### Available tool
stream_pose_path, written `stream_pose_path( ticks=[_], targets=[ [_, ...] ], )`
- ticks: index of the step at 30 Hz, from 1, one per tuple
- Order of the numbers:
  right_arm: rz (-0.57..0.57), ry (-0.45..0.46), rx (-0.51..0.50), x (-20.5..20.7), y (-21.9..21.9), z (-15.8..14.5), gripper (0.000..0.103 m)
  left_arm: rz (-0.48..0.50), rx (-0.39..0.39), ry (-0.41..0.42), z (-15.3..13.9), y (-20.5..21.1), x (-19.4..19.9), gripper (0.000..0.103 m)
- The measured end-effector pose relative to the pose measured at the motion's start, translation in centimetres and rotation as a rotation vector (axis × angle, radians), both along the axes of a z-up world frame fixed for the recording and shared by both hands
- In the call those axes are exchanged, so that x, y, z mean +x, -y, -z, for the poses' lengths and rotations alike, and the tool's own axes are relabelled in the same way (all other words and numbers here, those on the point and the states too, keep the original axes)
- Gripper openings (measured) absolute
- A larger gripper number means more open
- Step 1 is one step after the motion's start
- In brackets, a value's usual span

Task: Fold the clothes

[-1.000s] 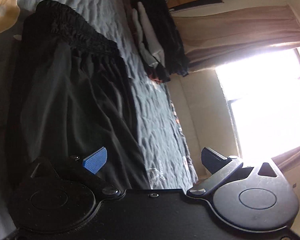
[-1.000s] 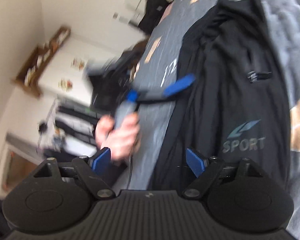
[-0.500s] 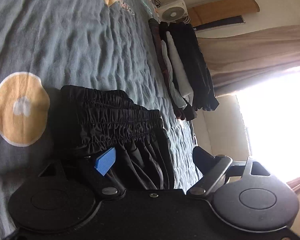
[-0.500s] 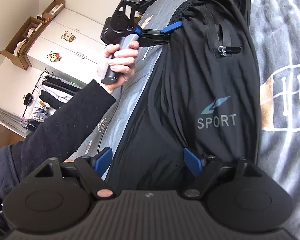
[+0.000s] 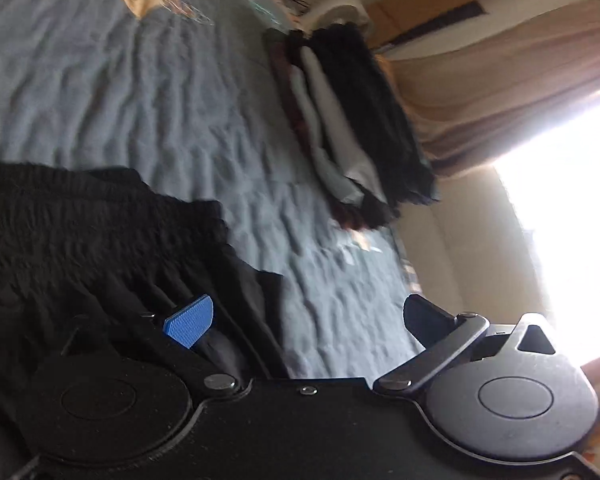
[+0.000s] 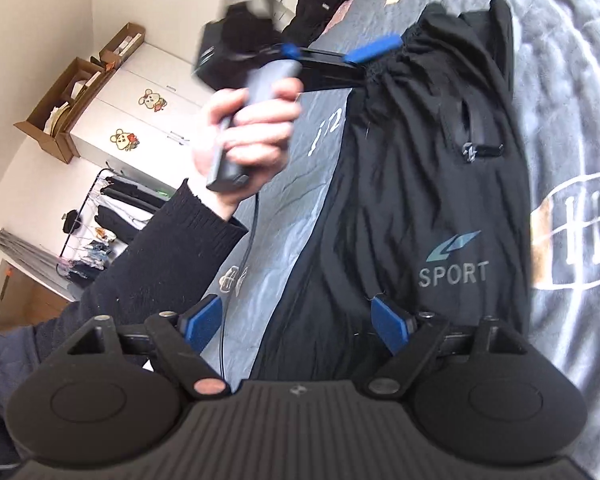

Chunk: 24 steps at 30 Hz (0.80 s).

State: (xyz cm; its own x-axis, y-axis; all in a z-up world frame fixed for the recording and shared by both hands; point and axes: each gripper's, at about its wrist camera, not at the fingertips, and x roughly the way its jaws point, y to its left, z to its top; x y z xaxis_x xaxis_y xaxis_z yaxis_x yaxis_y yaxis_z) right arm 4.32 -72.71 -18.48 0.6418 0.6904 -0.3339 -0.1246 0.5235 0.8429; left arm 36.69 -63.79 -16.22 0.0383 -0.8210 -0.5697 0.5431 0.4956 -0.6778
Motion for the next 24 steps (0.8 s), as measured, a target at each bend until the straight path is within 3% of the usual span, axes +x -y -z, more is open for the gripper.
stream_pose_path(
  ticks=[2, 5, 9, 12, 17, 20, 22, 24],
  targets=[
    [0.045, 0.019, 0.019, -0.4, 1.1, -0.3, 0.081, -0.064, 0.169, 0.175, -1.6, 1.0, -1.1, 0.102],
    [0.157, 0.046, 0.047, -1.0, 3.2, -0.7, 0.082, -0.067, 0.419, 0.391, -2.9, 3.7, -2.6, 0.102],
    [0.282, 0.094, 0.087, -1.5, 5.6, -1.3, 0.082, -0.024, 0.633, 0.454, -0.8, 9.2, -3.1, 0.102],
    [0.302, 0.119, 0.104, -1.4, 6.3, -1.6, 0.082, -0.026, 0.797, 0.580, 1.4, 11.1, -3.8, 0.100],
    [0.313, 0.143, 0.114, -1.4, 7.2, -2.0, 0.082, -0.092, 0.642, 0.470, 1.0, 6.9, -2.4, 0.048],
    [0.332, 0.168, 0.147, -1.1, 8.1, -2.1, 0.082, -0.142, 0.512, 0.334, 0.2, 3.1, -0.8, 0.028],
    [0.337, 0.183, 0.168, -0.8, 8.5, -2.1, 0.082, -0.158, 0.434, 0.265, -0.3, 1.1, -0.1, 0.026],
    [0.331, 0.185, 0.168, -0.3, 8.5, -2.0, 0.082, -0.149, 0.394, 0.247, -0.6, -0.2, -0.1, 0.023]
  ],
)
